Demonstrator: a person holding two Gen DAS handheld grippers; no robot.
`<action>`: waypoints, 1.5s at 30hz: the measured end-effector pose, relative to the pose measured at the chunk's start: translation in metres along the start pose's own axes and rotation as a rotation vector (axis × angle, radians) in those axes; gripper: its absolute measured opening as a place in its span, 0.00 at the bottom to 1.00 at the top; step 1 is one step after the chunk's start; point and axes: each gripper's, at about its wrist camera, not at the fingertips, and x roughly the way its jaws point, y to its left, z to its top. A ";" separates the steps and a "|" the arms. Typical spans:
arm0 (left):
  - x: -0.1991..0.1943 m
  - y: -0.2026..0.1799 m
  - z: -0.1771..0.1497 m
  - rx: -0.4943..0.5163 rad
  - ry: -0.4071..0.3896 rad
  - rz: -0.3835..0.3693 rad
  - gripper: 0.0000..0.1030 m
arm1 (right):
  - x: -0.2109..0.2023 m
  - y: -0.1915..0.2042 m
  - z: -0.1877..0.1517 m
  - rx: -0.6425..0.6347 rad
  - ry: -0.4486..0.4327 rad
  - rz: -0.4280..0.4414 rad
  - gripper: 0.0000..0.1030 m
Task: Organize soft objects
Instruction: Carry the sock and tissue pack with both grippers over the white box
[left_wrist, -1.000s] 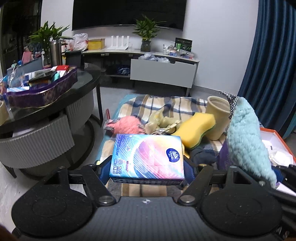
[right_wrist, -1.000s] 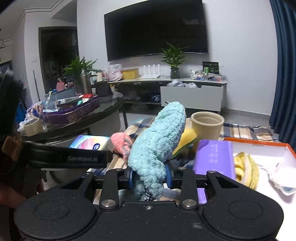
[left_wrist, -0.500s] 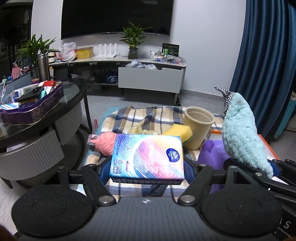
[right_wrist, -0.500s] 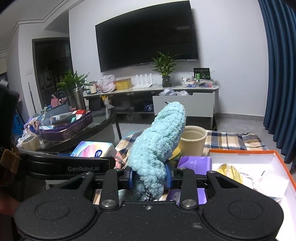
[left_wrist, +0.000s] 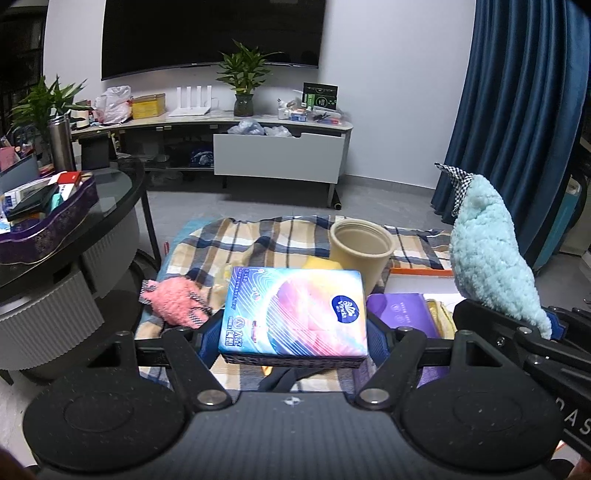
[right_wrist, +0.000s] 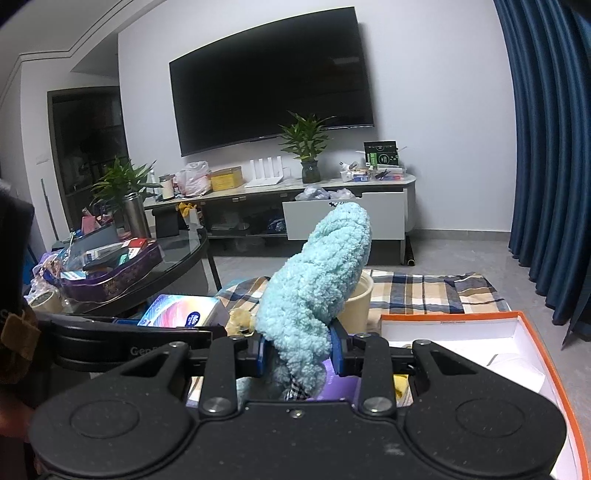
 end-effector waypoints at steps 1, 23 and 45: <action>0.001 -0.002 0.001 0.000 0.002 -0.003 0.73 | 0.000 -0.001 0.001 0.002 -0.001 -0.002 0.38; 0.020 -0.032 0.018 0.019 0.041 -0.068 0.73 | -0.002 -0.036 0.019 0.047 0.007 -0.065 0.38; 0.030 -0.066 0.018 0.063 0.077 -0.137 0.73 | -0.009 -0.071 0.022 0.092 0.010 -0.132 0.38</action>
